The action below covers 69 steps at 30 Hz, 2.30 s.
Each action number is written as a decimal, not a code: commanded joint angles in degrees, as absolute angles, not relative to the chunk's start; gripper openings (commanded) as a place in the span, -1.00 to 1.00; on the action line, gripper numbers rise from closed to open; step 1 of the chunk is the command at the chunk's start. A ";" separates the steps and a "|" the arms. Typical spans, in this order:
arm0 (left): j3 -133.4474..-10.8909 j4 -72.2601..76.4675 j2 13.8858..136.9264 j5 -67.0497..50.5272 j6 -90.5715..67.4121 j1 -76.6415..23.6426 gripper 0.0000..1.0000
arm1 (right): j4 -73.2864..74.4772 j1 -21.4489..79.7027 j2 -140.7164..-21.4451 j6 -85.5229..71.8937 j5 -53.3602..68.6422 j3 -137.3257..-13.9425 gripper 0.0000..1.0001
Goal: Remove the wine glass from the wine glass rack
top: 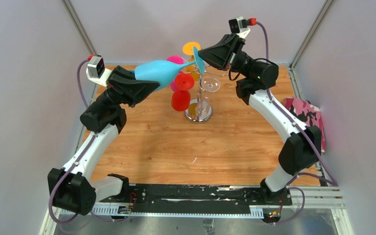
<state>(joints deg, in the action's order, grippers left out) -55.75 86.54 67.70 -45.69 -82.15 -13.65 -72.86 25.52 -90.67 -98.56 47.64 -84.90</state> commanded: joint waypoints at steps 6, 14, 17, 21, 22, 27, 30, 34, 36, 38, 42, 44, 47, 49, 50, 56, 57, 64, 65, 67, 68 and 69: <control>-53.86 70.33 61.42 -42.38 -70.24 -13.83 -1.00 | -80.97 26.71 -92.54 -102.78 49.34 -84.16 -0.84; -70.94 3.79 43.50 -17.53 -32.48 -13.80 -1.00 | -73.11 19.04 -83.60 -95.25 50.13 -76.93 0.71; -86.59 -22.51 45.76 0.36 -24.05 -13.80 -1.00 | -70.17 14.87 -79.77 -92.49 50.46 -73.28 0.76; -104.83 -48.75 55.54 28.53 -18.14 -13.80 -1.00 | -58.24 11.42 -75.26 -84.79 53.55 -72.02 0.76; -108.28 -54.36 58.45 35.91 -17.30 -13.80 -1.00 | -53.37 11.05 -74.04 -81.11 54.13 -72.32 0.75; -110.42 -66.70 67.68 44.71 -18.82 -12.30 -1.00 | -25.74 9.53 -69.10 -62.72 53.86 -76.25 0.74; -103.97 -65.37 69.09 31.26 -21.31 -8.53 -1.00 | -18.83 8.37 -68.40 -56.94 53.29 -78.55 0.78; -93.37 -59.15 70.33 19.27 -23.15 -4.16 -1.00 | -15.51 7.91 -69.91 -55.02 54.47 -79.91 0.80; -87.40 -54.05 70.81 12.26 -24.26 -1.32 -1.00 | -16.61 7.78 -71.02 -56.17 55.07 -79.37 0.80; -83.61 -50.88 72.83 8.99 -25.05 1.97 -1.00 | -18.54 7.75 -72.30 -58.24 56.08 -79.00 0.79; -81.45 -47.42 78.52 6.65 -24.87 6.43 -1.00 | -20.82 7.65 -73.87 -59.91 57.00 -78.29 0.78; -81.22 -44.95 81.30 3.43 -24.85 8.61 -1.00 | -21.10 7.58 -74.02 -59.86 56.93 -77.92 0.78; -84.01 -43.38 87.02 2.79 -24.24 10.64 -1.00 | -21.36 7.58 -74.34 -59.85 56.87 -77.70 0.77; -87.87 -43.91 91.77 2.18 -23.50 11.31 -1.00 | -20.87 7.45 -74.42 -59.50 56.80 -77.81 0.77; -89.16 -43.90 93.83 2.19 -23.13 11.38 -1.00 | -20.49 7.37 -74.44 -59.16 56.74 -77.87 0.77; -93.34 -43.12 101.73 5.66 -23.11 11.38 -1.00 | -19.23 6.12 -74.39 -57.58 56.17 -77.71 0.77; -93.99 -43.13 102.77 6.20 -23.12 11.42 -1.00 | -19.17 5.99 -74.50 -57.53 56.04 -77.69 0.77; -98.34 -44.52 110.07 7.18 -22.88 11.49 -1.00 | -19.99 5.64 -75.49 -58.04 55.98 -76.75 0.78; -98.80 -44.81 110.60 7.42 -22.60 11.51 -0.92 | -20.02 5.51 -75.62 -58.01 55.94 -76.73 0.78; -99.26 -45.02 111.17 7.98 -22.42 11.47 -0.67 | -20.04 5.41 -75.84 -58.07 55.99 -76.73 0.78; -99.30 -45.00 111.25 8.06 -22.35 11.50 -0.56 | -20.16 5.37 -75.91 -58.17 55.98 -76.68 0.78; -99.39 -45.00 111.34 8.23 -22.25 11.47 -0.43 | -20.24 5.36 -75.93 -58.21 55.96 -76.65 0.78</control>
